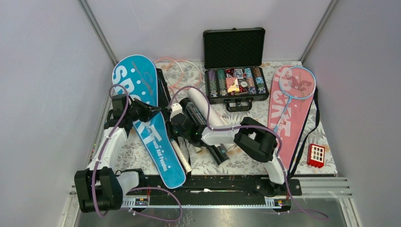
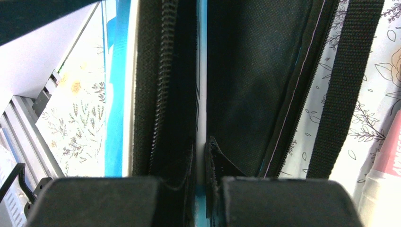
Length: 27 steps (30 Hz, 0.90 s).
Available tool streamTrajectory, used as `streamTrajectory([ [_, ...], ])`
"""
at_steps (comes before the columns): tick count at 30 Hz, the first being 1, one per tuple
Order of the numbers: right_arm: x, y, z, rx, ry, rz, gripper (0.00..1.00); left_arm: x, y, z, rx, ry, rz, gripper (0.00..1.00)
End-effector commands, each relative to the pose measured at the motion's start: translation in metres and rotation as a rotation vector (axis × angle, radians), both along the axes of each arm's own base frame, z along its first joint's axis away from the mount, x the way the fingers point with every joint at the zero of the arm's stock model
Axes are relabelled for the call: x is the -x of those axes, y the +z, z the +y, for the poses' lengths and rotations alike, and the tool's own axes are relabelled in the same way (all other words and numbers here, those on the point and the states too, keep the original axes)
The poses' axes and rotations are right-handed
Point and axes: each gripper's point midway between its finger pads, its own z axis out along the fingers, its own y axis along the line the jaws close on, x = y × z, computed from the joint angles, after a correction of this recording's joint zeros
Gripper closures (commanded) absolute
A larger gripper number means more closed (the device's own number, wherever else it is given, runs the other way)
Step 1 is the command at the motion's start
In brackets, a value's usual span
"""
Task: Pack up the badminton gear
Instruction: Place the racket in the racket bag.
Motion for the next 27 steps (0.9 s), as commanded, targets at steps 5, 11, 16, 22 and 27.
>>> streamTrajectory([
  [5, -0.011, 0.066, 0.025, -0.183, 0.008, -0.011, 0.87, 0.004, 0.016, -0.002, 0.039, -0.002, -0.050, 1.00],
  [11, 0.010, 0.066, -0.006, -0.098, 0.038, 0.043, 0.65, -0.010, 0.014, 0.001, 0.061, 0.003, -0.069, 1.00],
  [16, 0.032, 0.067, -0.044, -0.053, 0.059, 0.138, 0.54, -0.017, 0.013, 0.016, -0.045, 0.002, -0.048, 1.00],
  [22, 0.027, 0.076, -0.087, -0.008, 0.011, 0.166, 0.54, -0.014, 0.016, 0.025, -0.037, -0.007, -0.048, 1.00],
  [27, 0.021, 0.066, -0.093, 0.011, -0.010, 0.184, 0.47, -0.008, 0.026, 0.027, -0.059, -0.020, -0.062, 1.00],
])
